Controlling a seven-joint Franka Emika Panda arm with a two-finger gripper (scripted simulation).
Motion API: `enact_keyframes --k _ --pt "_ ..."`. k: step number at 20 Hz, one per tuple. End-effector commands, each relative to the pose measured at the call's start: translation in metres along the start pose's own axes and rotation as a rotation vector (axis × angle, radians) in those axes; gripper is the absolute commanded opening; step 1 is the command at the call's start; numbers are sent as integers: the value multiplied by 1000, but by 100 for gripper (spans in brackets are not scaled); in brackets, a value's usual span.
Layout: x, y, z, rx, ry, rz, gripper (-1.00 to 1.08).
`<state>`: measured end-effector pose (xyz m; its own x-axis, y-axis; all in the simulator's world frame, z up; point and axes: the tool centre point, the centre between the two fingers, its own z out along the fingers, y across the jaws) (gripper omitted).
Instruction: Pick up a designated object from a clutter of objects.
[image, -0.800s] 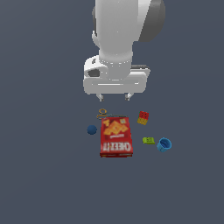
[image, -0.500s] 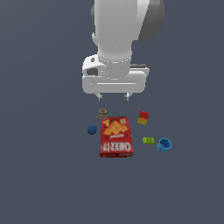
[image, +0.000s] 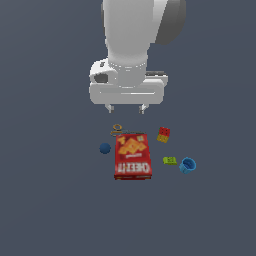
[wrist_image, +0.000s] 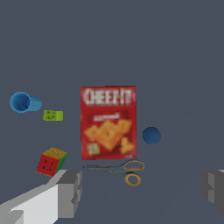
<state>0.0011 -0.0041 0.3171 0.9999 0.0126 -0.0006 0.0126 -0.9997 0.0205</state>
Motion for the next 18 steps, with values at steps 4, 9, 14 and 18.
enact_keyframes --k 4,9,14,18 --pt "0 -11 15 -9 -2 -66 100" --pt "-2 -32 43 -23 -3 -189 100" --pt "-9 -64 83 -35 -6 -374 100" --pt "-22 -96 121 -40 -7 -563 100"
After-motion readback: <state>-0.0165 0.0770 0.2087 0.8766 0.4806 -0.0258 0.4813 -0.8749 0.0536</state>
